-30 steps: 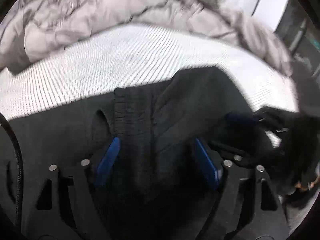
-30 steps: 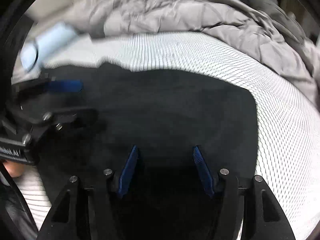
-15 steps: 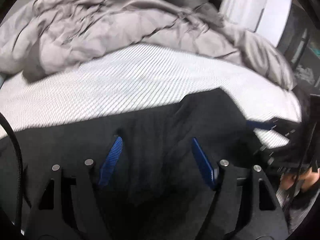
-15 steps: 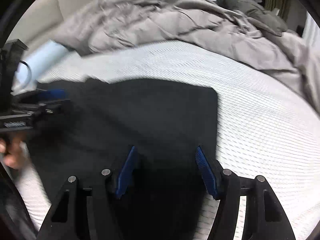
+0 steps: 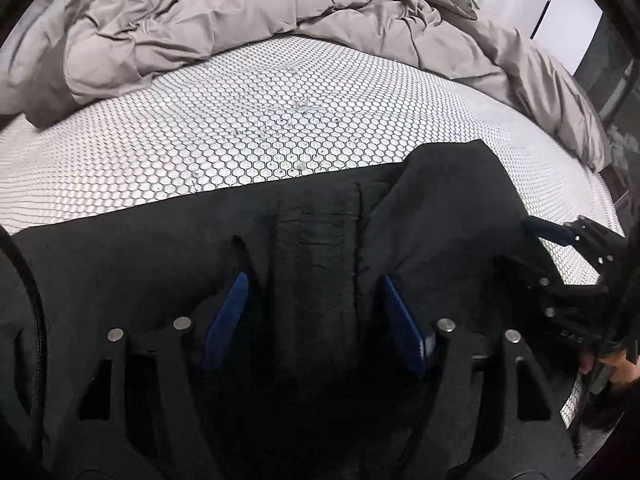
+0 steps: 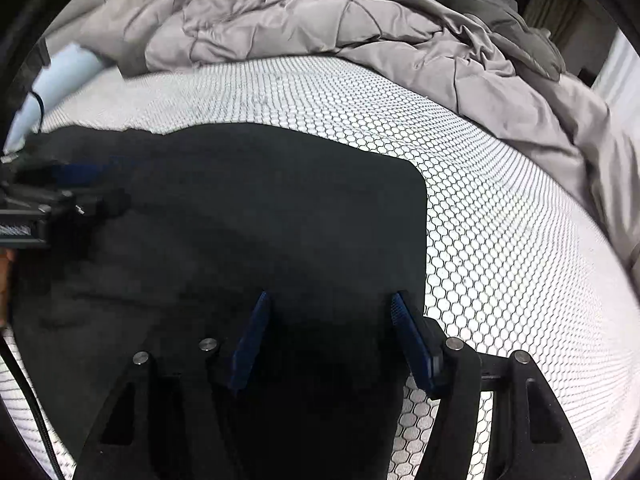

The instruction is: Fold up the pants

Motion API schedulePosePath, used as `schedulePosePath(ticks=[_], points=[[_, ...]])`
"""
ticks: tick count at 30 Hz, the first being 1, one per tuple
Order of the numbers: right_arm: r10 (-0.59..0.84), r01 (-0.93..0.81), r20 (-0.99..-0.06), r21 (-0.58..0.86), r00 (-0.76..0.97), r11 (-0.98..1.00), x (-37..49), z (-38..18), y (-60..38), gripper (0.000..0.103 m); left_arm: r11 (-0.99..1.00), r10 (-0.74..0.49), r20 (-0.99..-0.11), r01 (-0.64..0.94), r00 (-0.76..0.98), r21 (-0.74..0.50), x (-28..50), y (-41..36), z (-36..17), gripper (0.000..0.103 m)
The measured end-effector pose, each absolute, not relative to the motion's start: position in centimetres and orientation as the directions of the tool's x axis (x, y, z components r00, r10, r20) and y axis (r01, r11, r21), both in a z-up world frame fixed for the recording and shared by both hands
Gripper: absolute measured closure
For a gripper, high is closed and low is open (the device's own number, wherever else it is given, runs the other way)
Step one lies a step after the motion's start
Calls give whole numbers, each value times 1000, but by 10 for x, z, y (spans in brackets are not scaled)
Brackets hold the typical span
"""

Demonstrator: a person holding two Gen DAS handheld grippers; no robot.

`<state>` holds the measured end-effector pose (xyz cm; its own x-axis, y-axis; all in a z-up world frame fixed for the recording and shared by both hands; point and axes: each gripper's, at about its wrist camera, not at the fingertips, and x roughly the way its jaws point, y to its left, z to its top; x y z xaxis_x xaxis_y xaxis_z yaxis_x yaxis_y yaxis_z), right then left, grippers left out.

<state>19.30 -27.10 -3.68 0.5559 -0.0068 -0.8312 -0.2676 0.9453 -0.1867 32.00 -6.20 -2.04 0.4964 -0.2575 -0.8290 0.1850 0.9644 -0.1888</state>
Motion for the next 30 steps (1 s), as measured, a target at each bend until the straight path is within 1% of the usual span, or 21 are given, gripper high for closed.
schedulePosePath(ticks=[1, 4, 6, 7, 8, 9, 10, 11, 14, 17, 18, 19, 22, 24, 26, 27, 28, 30], points=[[10, -270, -825, -173, 565, 947, 191, -33, -275, 40, 965, -258, -822, 180, 508, -192, 318, -62, -16, 41], [129, -318, -806, -77, 578, 945, 190, -16, -267, 40, 956, -294, -759, 195, 580, -221, 312, -65, 4, 41], [180, -330, -788, -31, 588, 943, 201, -12, -256, 40, 961, -273, -747, 210, 606, -181, 314, -73, 7, 41], [196, -328, -785, -9, 588, 945, 203, -12, -252, 40, 963, -264, -753, 205, 603, -174, 317, -75, 3, 43], [210, -322, -784, 14, 584, 947, 211, -15, -247, 41, 965, -257, -772, 193, 581, -176, 322, -76, -5, 53], [193, -304, -790, 9, 582, 953, 220, -20, -244, 46, 970, -241, -802, 172, 546, -174, 330, -77, -16, 56], [169, -295, -802, -10, 573, 955, 230, -25, -236, 53, 971, -235, -811, 162, 536, -174, 334, -78, -22, 56], [155, -303, -812, -29, 563, 952, 235, -32, -229, 54, 970, -241, -806, 165, 540, -179, 334, -77, -25, 56], [76, -325, -836, -126, 544, 937, 234, -46, -211, 54, 968, -249, -807, 168, 536, -187, 333, -73, -25, 57], [-56, -255, -825, -237, 562, 937, 233, -44, -234, 55, 959, -282, -801, 161, 528, -232, 325, -64, -27, 56], [-91, -220, -820, -256, 565, 941, 232, -42, -248, 54, 960, -281, -800, 161, 530, -231, 323, -64, -25, 56], [-94, -199, -818, -247, 567, 948, 229, -41, -261, 54, 961, -275, -800, 159, 533, -225, 323, -63, -24, 56], [-26, -180, -812, -160, 583, 971, 209, -26, -284, 54, 972, -232, -807, 148, 543, -180, 306, -63, -6, 57], [83, -246, -793, -86, 603, 965, 183, -9, -283, 54, 972, -227, -777, 184, 587, -145, 286, -67, 12, 57], [138, -312, -780, -76, 611, 947, 160, 1, -276, 54, 957, -264, -739, 262, 620, -123, 258, -75, 24, 56], [175, -356, -785, -62, 594, 932, 147, 1, -269, 54, 940, -301, -742, 316, 599, -127, 247, -81, 20, 55], [197, -383, -792, -50, 578, 922, 142, -3, -263, 54, 921, -341, -764, 359, 548, -153, 242, -87, 11, 55], [219, -430, -824, -33, 522, 902, 139, -20, -250, 54, 908, -357, -811, 375, 464, -186, 241, -90, -11, 56]])
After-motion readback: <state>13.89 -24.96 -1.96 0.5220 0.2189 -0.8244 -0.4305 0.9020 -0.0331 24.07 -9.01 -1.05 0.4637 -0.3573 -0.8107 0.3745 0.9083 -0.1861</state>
